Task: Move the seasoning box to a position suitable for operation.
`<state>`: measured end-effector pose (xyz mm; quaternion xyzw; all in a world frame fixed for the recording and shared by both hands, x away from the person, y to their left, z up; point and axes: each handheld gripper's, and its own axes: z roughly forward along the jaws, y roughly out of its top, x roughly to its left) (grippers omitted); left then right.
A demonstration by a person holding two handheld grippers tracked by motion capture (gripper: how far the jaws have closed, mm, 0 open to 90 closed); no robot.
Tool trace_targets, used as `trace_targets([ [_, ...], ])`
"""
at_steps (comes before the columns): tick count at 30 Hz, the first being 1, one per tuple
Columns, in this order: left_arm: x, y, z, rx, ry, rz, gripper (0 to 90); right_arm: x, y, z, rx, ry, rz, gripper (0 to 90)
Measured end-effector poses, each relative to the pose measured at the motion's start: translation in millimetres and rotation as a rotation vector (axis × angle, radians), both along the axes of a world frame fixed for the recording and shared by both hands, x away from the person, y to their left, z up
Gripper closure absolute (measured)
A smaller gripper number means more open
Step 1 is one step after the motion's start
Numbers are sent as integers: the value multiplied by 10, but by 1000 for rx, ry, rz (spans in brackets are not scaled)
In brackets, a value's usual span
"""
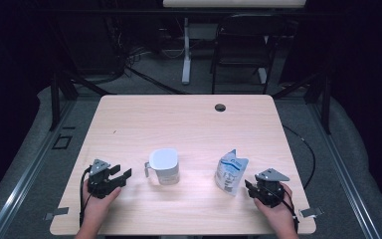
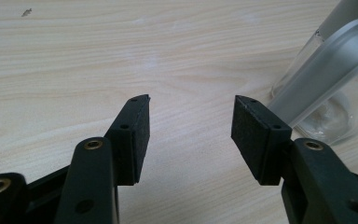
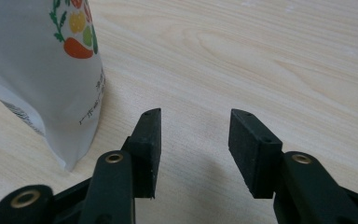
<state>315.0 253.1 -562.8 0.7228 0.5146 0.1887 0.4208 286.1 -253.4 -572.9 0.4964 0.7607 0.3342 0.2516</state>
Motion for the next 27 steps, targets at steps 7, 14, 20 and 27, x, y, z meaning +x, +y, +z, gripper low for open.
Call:
trace_targets([
  [7,12,-25,-11,1,-9,-20,453,29,-13,-18,27,2,-4,528],
  [14,-15,-97,34,13,-18,-43,458,38,-28,-45,27,1,-11,516],
  [20,-46,-192,100,-3,-29,-84,476,18,-13,12,37,-21,-14,496],
  [27,-73,-282,145,-6,-39,-121,476,-22,23,75,27,-38,-11,473],
])
